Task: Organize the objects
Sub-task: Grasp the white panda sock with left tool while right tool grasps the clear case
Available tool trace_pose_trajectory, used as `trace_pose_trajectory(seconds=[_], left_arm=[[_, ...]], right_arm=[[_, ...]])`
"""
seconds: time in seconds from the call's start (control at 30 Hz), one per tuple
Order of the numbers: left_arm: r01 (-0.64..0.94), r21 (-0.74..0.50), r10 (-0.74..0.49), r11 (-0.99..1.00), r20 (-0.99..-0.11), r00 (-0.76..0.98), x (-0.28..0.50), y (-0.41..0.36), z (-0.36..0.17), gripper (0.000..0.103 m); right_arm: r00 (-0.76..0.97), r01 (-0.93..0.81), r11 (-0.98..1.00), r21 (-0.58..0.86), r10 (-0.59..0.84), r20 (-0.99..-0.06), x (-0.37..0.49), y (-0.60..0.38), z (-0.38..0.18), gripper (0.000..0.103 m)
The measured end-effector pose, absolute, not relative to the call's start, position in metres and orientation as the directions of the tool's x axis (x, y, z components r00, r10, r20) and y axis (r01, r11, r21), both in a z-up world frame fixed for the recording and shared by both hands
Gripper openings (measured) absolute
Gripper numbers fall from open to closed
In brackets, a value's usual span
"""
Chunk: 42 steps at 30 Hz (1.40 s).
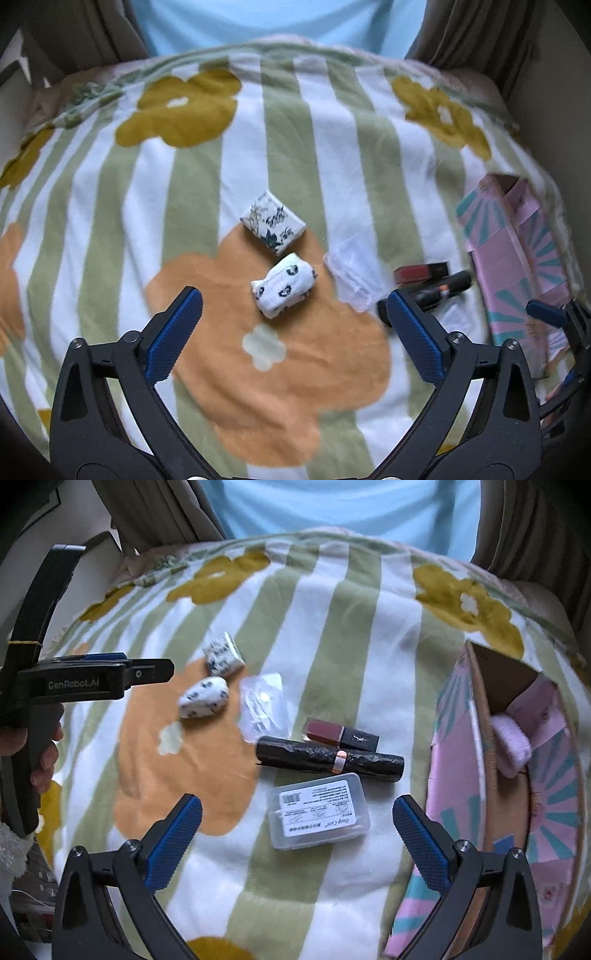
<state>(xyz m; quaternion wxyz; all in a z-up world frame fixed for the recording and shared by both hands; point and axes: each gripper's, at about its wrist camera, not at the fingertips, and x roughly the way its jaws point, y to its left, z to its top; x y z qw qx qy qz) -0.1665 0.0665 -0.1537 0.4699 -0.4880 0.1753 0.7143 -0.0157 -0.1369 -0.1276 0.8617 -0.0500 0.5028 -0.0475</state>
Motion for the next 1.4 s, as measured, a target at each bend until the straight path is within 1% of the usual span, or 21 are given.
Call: trace_pose_trajectory(seconds=[0.23,0.33,0.4,0.47,0.6,0.7,0.73,0.77,0.8,0.83,0.97,1.13,1.17,1.23,1.4], left_arm=[[-0.874,-0.188,0.468,-0.448,-0.882,-0.050,-0.175,0.095,-0.207,0.094],[-0.884,-0.183,0.456,-0.429,-0.889,-0.037,-0.180,0.104,-0.223,0.090],[-0.891,-0.183,0.446,-0.415,-0.895,-0.024,-0.183,0.111,-0.233,0.084],[-0.897,-0.185,0.438,-0.400,-0.899,-0.009,-0.183,0.114,-0.240,0.079],[-0.906,-0.193,0.421,-0.377,-0.907,0.018,-0.183,0.119,-0.252,0.073],[-0.912,-0.191,0.411,-0.362,-0.911,0.027,-0.179,0.118,-0.258,0.057],[-0.914,-0.190,0.411,-0.358,-0.911,0.028,-0.178,0.117,-0.258,0.055],[-0.916,-0.189,0.411,-0.353,-0.911,0.030,-0.177,0.116,-0.259,0.052],[-0.918,-0.188,0.410,-0.349,-0.912,0.030,-0.177,0.116,-0.259,0.050],[-0.920,-0.188,0.410,-0.344,-0.912,0.033,-0.176,0.116,-0.260,0.047],[-0.927,-0.188,0.409,-0.325,-0.911,0.041,-0.175,0.116,-0.258,0.039],[-0.926,-0.200,0.420,-0.322,-0.906,0.050,-0.176,0.117,-0.251,0.037],[-0.925,-0.202,0.423,-0.322,-0.905,0.050,-0.176,0.115,-0.249,0.037],[-0.924,-0.204,0.428,-0.323,-0.903,0.049,-0.175,0.116,-0.245,0.037],[-0.918,-0.214,0.448,-0.334,-0.893,0.045,-0.177,0.107,-0.227,0.037]], right_arm=[[0.441,0.049,0.990,-0.134,-0.142,-0.886,0.004,-0.158,-0.166,0.103],[0.419,0.043,0.989,-0.141,-0.145,-0.896,0.010,-0.162,-0.179,0.103],[0.399,0.037,0.990,-0.134,-0.137,-0.906,0.012,-0.165,-0.188,0.103],[0.387,0.032,0.991,-0.129,-0.131,-0.913,0.013,-0.167,-0.193,0.103],[0.360,0.027,0.992,-0.123,-0.124,-0.925,0.013,-0.169,-0.203,0.103],[0.354,0.015,0.993,-0.119,-0.117,-0.928,0.012,-0.170,-0.206,0.103],[0.350,0.007,0.992,-0.123,-0.117,-0.930,0.013,-0.169,-0.208,0.103],[0.347,-0.001,0.992,-0.127,-0.119,-0.930,0.013,-0.169,-0.209,0.101],[0.345,-0.009,0.992,-0.127,-0.116,-0.931,0.013,-0.168,-0.210,0.093],[0.337,-0.017,0.991,-0.130,-0.116,-0.934,0.013,-0.168,-0.211,0.090],[0.340,-0.026,0.990,-0.138,-0.121,-0.933,0.011,-0.168,-0.211,0.090],[0.352,-0.034,0.990,-0.138,-0.118,-0.928,0.006,-0.169,-0.204,0.089],[0.357,-0.078,0.987,-0.141,-0.105,-0.928,0.005,-0.169,-0.202,0.089],[0.363,-0.080,0.987,-0.143,-0.104,-0.926,0.003,-0.169,-0.198,0.089],[0.390,-0.093,0.985,-0.144,-0.097,-0.916,-0.003,-0.168,-0.179,0.089]])
